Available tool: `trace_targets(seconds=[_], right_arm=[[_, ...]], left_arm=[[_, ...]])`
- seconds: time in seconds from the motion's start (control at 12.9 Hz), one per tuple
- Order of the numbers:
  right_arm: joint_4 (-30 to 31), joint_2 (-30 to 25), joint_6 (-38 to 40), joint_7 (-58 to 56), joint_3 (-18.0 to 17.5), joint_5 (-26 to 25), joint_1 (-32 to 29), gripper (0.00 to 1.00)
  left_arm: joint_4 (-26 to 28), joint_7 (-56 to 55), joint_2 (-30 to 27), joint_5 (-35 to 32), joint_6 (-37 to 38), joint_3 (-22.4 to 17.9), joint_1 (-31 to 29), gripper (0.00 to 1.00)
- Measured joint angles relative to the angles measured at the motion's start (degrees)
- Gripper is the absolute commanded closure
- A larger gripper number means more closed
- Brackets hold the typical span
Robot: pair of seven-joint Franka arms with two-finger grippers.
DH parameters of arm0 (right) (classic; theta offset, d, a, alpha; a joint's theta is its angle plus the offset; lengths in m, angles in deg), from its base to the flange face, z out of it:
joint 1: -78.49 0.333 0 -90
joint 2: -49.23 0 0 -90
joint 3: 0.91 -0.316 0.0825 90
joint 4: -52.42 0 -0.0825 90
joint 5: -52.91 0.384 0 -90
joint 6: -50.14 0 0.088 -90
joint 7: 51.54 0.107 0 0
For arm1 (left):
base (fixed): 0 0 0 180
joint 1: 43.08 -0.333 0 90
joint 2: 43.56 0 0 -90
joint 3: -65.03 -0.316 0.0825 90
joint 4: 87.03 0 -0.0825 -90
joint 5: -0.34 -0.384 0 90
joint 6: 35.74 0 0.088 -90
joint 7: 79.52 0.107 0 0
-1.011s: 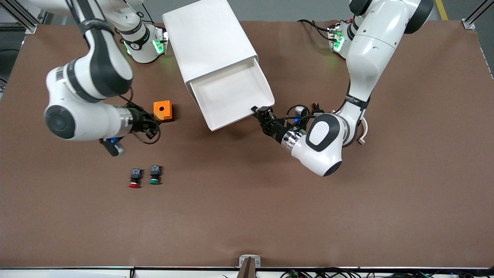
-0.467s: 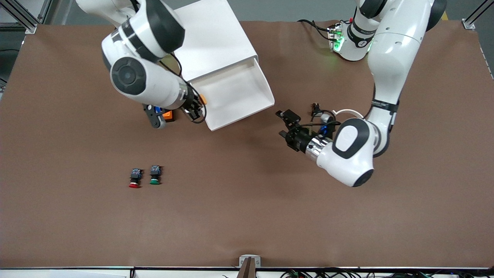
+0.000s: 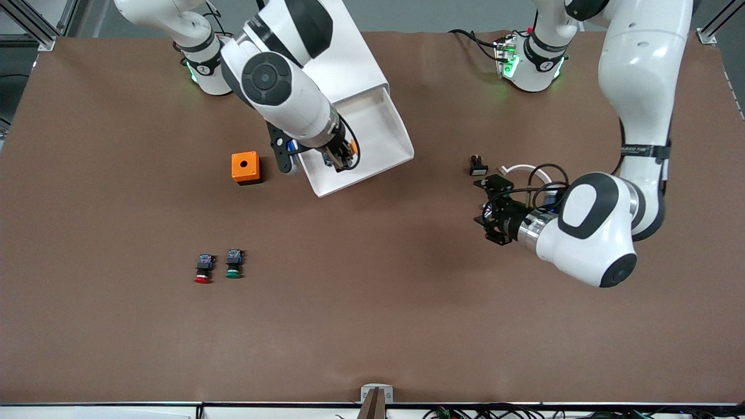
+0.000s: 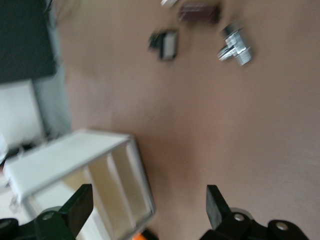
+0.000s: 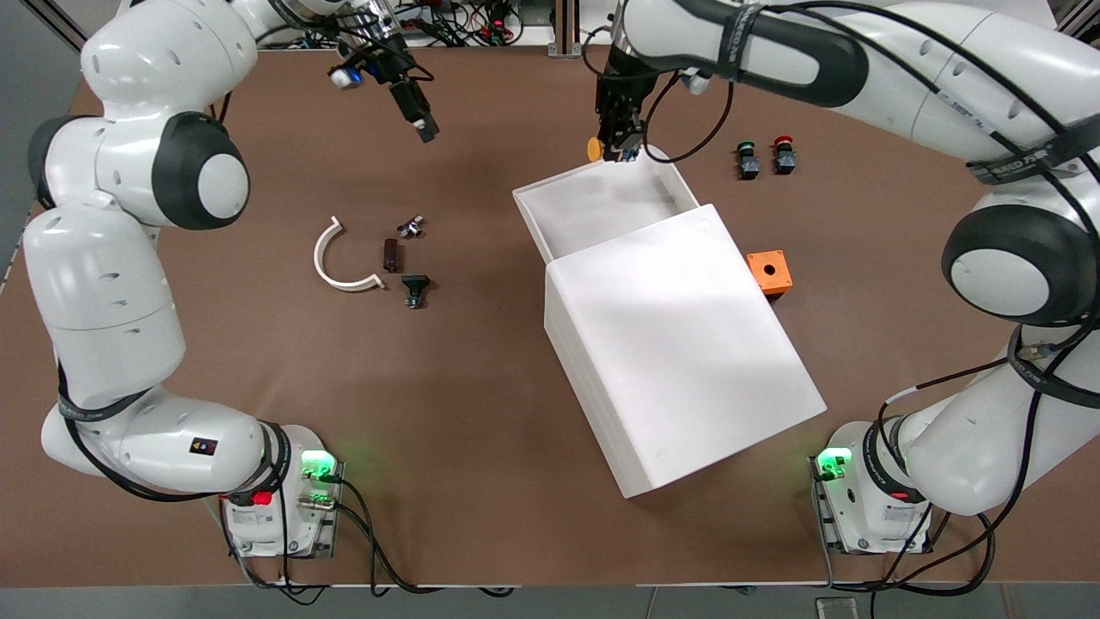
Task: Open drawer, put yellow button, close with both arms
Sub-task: 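Carry the yellow button into the open drawer with the right gripper and release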
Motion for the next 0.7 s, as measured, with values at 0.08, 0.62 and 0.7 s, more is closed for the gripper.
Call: trace_targets(seconds=[0.08, 0.62, 0.7], right_arm=[[0.07, 1.06, -1.13, 0.66, 0.02, -1.04, 0.53, 1.0], [-0.22, 4.89, -4.36, 4.52, 0.52, -4.77, 2.43, 0.0], [-0.48, 4.88, -4.34, 3.82, 0.41, -6.02, 2.51, 0.0]], left_arm=[[0.0, 3.86, -1.73, -3.83, 0.05, 0.07, 0.34, 0.01], [0.16, 33.35, -5.7, -17.35, 0.2, 0.54, 2.82, 0.0], [0.15, 37.4, -5.78, -19.05, -0.01, 0.62, 3.25, 0.0]])
